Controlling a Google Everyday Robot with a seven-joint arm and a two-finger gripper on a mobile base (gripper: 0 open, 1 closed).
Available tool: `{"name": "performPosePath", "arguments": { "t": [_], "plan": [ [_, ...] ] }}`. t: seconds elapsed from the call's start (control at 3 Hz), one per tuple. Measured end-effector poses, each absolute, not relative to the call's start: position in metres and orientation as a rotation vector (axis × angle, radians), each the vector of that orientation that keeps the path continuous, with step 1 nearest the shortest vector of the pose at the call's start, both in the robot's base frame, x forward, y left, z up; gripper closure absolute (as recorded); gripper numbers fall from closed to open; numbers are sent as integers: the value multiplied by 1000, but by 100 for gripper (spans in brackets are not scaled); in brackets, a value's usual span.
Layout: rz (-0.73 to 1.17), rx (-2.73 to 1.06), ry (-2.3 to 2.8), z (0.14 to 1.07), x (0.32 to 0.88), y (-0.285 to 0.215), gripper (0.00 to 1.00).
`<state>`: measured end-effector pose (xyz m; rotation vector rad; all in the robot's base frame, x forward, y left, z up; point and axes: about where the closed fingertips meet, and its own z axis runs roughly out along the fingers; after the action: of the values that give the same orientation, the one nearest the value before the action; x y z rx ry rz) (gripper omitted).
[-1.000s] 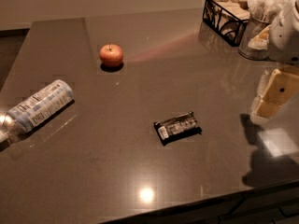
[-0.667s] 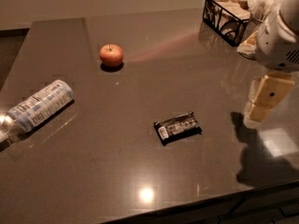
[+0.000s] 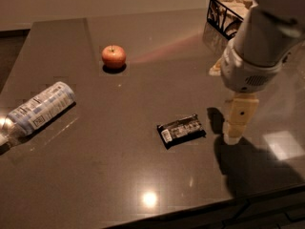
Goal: Pick rxbar chocolate
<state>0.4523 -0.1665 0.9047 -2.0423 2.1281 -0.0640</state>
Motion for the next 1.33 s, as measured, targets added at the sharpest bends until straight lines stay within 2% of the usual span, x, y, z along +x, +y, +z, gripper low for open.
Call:
{"name": "performPosePath", "arguments": {
  "t": [1.0, 1.33],
  "plan": [
    [24, -2227, 2069, 843, 458, -120, 0],
    [49, -2282, 2021, 840, 454, -106, 18]
  ]
}}
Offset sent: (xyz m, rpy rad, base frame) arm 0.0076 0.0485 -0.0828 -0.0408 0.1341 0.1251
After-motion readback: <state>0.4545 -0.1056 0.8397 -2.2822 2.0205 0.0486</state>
